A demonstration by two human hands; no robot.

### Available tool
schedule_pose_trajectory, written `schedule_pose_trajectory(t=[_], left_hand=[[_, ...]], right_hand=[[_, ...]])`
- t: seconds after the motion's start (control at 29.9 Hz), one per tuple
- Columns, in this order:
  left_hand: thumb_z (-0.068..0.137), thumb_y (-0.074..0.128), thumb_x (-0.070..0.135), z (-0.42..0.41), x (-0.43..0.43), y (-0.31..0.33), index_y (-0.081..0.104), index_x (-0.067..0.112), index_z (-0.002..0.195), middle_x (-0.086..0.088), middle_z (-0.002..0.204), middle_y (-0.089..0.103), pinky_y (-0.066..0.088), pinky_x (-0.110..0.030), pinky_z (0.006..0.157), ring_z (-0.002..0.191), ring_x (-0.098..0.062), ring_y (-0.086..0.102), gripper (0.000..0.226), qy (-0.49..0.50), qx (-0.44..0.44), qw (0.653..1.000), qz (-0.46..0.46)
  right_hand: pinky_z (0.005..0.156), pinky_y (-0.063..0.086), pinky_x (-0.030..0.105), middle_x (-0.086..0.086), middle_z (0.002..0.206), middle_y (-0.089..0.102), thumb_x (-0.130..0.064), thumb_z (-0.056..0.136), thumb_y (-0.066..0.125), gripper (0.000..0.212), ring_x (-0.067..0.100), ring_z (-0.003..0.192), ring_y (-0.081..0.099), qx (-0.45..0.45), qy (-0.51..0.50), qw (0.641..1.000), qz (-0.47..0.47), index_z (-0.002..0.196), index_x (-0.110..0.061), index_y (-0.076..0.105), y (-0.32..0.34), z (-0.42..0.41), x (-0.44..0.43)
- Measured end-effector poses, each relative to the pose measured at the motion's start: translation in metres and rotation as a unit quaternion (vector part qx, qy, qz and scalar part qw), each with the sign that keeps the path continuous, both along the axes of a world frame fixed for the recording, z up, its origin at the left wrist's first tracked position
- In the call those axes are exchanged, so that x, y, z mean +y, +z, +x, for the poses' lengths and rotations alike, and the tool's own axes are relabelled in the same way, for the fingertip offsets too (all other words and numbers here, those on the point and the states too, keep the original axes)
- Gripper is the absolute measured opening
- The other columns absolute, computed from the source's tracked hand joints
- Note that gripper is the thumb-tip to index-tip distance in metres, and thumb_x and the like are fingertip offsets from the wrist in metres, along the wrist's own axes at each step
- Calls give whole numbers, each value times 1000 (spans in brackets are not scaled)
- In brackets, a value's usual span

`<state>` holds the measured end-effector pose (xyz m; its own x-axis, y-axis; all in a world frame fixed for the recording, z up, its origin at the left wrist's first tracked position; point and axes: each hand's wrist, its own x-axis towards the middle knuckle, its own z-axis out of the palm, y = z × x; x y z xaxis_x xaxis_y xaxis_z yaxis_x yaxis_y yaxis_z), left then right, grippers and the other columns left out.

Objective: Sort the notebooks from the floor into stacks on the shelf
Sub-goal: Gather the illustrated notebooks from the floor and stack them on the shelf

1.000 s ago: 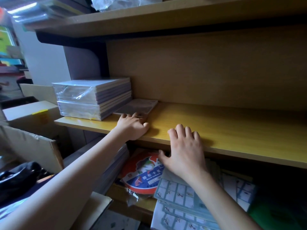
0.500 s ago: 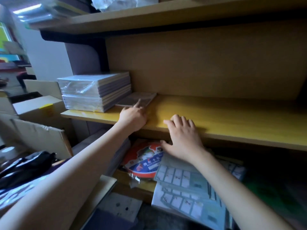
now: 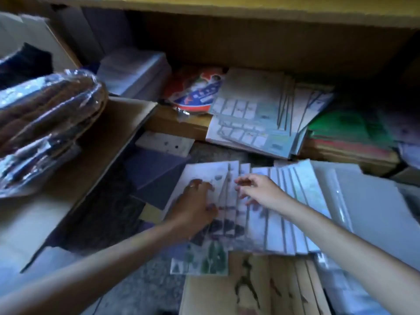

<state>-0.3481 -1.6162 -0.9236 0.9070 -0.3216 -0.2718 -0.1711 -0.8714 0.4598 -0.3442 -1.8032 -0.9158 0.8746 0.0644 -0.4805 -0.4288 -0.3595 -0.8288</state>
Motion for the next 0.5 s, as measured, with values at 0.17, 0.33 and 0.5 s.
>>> schedule_pose_trajectory(t=[0.17, 0.33, 0.5], left_hand=[[79, 69, 35, -18, 45, -56, 40, 11, 133, -16, 136, 38, 39, -37, 96, 123, -33, 41, 66, 138, 46, 989, 32], [63, 80, 49, -18, 61, -65, 35, 11, 138, -14, 139, 41, 40, -43, 98, 127, -33, 40, 95, 189, 36, 981, -17], [25, 77, 74, 2, 65, -63, 35, 14, 137, -9, 138, 44, 42, -46, 99, 125, -31, 45, 135, 217, 88, 972, -30]], right_hand=[[79, 53, 21, 13, 123, 57, -2, 97, 44, 41, 22, 104, 61, 116, 0, 985, 127, 137, 0, 40, -9, -28, 10], [85, 52, 22, 7, 118, 60, -5, 97, 45, 42, 12, 97, 62, 137, 17, 979, 153, 138, -2, 39, -9, -34, 26], [79, 51, 20, 0, 98, 62, -2, 95, 45, 19, 20, 109, 61, 140, 1, 973, 184, 103, -12, 59, -11, -33, 31]])
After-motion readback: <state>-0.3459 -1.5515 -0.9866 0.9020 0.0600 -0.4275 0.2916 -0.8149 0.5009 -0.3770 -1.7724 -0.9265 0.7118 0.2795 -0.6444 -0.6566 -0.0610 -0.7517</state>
